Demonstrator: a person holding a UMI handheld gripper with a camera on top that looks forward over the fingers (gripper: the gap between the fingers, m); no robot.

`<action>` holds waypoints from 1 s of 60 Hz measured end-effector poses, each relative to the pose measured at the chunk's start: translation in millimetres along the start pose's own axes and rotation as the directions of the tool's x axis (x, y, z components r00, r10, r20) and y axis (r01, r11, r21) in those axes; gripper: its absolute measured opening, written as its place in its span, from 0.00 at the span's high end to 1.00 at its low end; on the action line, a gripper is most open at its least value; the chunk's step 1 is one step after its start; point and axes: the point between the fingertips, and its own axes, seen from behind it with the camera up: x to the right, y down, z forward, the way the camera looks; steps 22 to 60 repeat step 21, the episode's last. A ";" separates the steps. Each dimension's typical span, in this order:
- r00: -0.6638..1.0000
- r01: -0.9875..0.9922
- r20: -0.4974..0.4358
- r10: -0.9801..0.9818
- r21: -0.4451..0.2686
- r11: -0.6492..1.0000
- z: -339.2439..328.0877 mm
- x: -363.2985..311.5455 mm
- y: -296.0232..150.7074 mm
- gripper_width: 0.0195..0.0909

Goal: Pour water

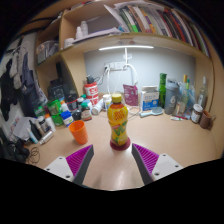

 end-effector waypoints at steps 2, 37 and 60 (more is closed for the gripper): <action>1.000 -0.007 0.004 0.007 -0.004 1.000 -19.5 -5.5 1.2 0.09; 0.997 0.060 0.052 -0.061 0.025 0.998 -151.1 -34.0 -9.9 0.09; 0.997 0.060 0.052 -0.061 0.025 0.998 -151.1 -34.0 -9.9 0.09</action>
